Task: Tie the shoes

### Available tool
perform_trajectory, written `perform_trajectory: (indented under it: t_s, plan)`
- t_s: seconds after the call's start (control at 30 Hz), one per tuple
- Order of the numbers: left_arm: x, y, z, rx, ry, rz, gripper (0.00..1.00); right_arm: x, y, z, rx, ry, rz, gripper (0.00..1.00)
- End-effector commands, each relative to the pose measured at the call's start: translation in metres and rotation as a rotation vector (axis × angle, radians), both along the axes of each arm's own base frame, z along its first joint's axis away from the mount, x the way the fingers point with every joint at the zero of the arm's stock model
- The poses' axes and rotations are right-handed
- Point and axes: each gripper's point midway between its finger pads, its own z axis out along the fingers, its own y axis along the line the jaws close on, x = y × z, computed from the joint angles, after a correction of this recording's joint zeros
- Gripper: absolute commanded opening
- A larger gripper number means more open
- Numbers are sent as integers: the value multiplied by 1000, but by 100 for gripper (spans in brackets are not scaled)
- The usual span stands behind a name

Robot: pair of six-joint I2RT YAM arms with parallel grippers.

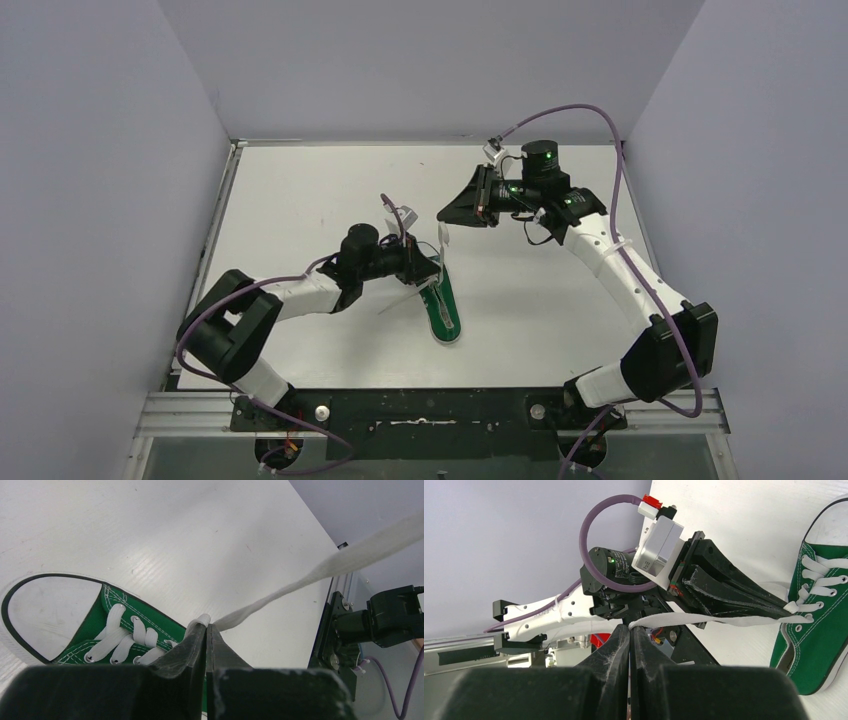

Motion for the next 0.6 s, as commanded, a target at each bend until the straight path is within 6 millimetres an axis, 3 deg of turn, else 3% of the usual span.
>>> perform_trajectory:
  t_s: [0.0, 0.23, 0.57]
  plan:
    - [-3, -10, 20, -81, -58, -60, 1, 13, 0, 19, 19, -71, -24, 0]
    - [-5, -10, 18, -84, -56, -65, 3, 19, 0, 18, 7, -71, -38, 0]
    - [0, -11, 12, -62, -60, -39, 20, 13, 7, 20, 22, -56, -14, 0]
